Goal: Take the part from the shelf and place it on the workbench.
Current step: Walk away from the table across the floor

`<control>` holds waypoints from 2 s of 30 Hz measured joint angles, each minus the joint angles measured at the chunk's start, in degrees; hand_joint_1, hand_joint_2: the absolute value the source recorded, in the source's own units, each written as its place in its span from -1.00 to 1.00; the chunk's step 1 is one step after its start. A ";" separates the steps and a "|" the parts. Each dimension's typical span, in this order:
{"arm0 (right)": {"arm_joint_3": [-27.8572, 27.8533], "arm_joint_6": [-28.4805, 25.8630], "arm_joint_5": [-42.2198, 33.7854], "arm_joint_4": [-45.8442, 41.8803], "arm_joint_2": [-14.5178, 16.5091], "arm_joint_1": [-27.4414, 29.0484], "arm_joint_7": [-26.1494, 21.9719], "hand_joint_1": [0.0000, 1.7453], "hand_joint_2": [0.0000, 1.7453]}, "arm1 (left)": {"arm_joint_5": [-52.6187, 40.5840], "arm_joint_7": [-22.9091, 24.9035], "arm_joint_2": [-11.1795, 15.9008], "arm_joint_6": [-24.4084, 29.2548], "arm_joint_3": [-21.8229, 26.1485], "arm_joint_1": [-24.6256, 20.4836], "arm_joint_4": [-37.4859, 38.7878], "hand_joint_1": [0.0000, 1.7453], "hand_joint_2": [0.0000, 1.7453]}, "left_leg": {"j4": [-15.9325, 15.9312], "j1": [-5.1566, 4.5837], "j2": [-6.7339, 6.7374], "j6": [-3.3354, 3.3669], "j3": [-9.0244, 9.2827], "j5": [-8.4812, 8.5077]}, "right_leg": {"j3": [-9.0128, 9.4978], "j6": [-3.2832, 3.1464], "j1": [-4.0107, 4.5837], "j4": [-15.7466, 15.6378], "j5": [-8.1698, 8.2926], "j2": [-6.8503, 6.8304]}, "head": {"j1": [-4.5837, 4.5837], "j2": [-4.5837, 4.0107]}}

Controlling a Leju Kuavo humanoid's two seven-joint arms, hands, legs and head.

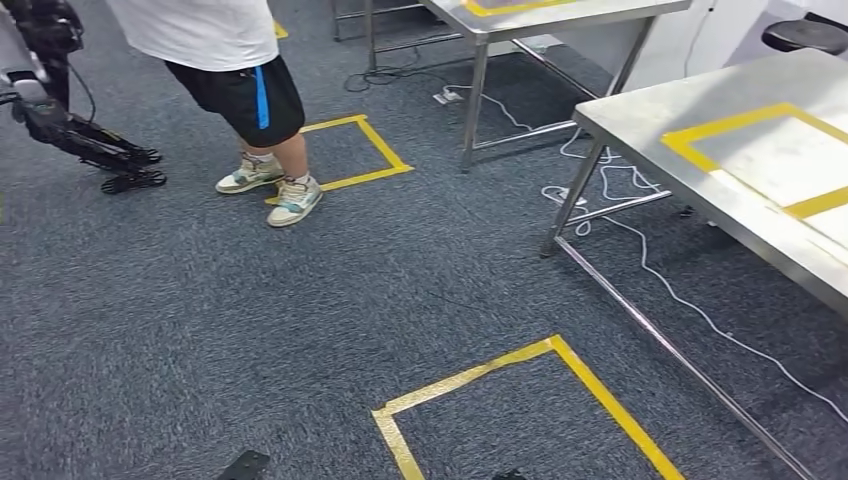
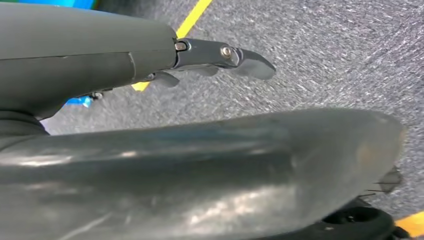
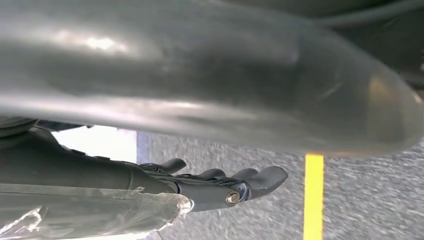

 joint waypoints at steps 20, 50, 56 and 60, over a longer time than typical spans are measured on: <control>-12.01 -6.33 -13.88 -0.02 0.04 0.02 -5.65 -1.00 -1.00 | 1.02 -0.90 0.25 0.40 0.13 0.98 0.00 -1.00 -1.00 | -0.73 0.06 -2.33 -1.73 0.06 0.66 | 3.21 -1.85 0.08 -10.90 7.40 1.70 | 0.03 0.00; -7.00 -7.74 -1.73 -0.02 0.09 0.10 -1.72 -1.00 -1.00 | 0.59 -0.47 0.52 0.39 0.13 0.92 0.00 -1.00 -1.00 | -1.62 1.19 -5.63 -1.52 0.47 1.39 | 1.81 1.75 -1.89 -5.31 4.78 2.97 | 0.29 0.00; -6.33 -7.89 -1.67 0.00 0.41 0.09 -1.71 -1.00 -1.00 | 0.59 -0.40 0.67 0.44 0.13 1.19 -0.02 -1.00 -1.00 | -0.44 1.69 -7.56 -3.95 -1.12 1.40 | 4.42 -1.08 -1.63 -10.20 6.10 3.53 | 0.18 0.00; -6.13 -7.90 -1.65 0.00 0.41 0.26 -1.72 -1.00 -1.00 | 0.58 -0.32 0.49 0.43 0.13 1.00 -0.02 -1.00 -1.00 | 10.09 1.14 -2.01 -3.70 -6.09 -4.63 | 4.22 -2.19 -0.99 -10.31 6.25 0.30 | -0.61 0.00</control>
